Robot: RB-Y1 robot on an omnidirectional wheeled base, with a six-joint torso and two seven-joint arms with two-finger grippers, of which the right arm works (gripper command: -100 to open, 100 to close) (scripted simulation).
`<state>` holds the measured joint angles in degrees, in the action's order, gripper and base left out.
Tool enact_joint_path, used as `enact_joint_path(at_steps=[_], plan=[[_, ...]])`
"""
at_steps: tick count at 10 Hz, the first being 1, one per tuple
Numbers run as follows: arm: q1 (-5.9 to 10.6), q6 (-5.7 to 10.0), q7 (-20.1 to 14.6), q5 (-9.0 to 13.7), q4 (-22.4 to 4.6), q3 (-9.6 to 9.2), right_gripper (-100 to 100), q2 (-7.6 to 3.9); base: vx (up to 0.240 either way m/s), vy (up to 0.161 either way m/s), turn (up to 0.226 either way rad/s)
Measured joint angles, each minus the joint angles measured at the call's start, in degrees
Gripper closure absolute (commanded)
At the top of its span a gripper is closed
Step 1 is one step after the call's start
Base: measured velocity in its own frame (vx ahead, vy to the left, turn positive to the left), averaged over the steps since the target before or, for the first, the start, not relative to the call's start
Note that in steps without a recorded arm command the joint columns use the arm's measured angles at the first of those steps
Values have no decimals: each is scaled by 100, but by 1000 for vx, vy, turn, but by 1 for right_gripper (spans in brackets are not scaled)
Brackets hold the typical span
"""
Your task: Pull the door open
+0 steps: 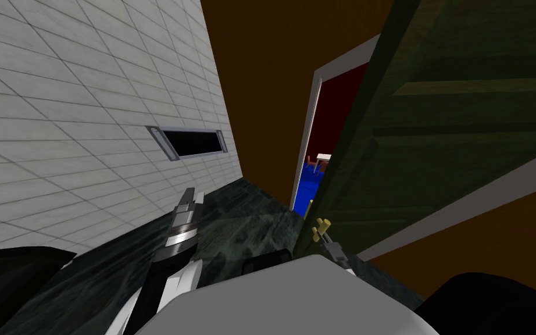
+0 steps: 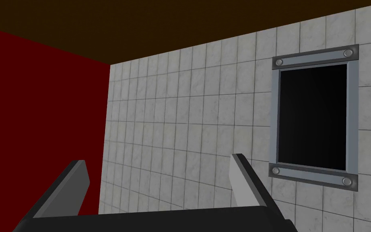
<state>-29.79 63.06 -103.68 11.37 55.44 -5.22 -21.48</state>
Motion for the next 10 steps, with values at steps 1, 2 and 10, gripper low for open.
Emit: enact_joint_path(at_steps=[1, 2, 10], plan=[[26, 41, -33, -16, -35, -12, 100, -27, -184, -20, 112], [47, 80, -64, -32, -70, -25, 100, -56, -205, -15, 113], [153, 354, -297, -161, -382, -132, 100, -257, -190, -22, 101]])
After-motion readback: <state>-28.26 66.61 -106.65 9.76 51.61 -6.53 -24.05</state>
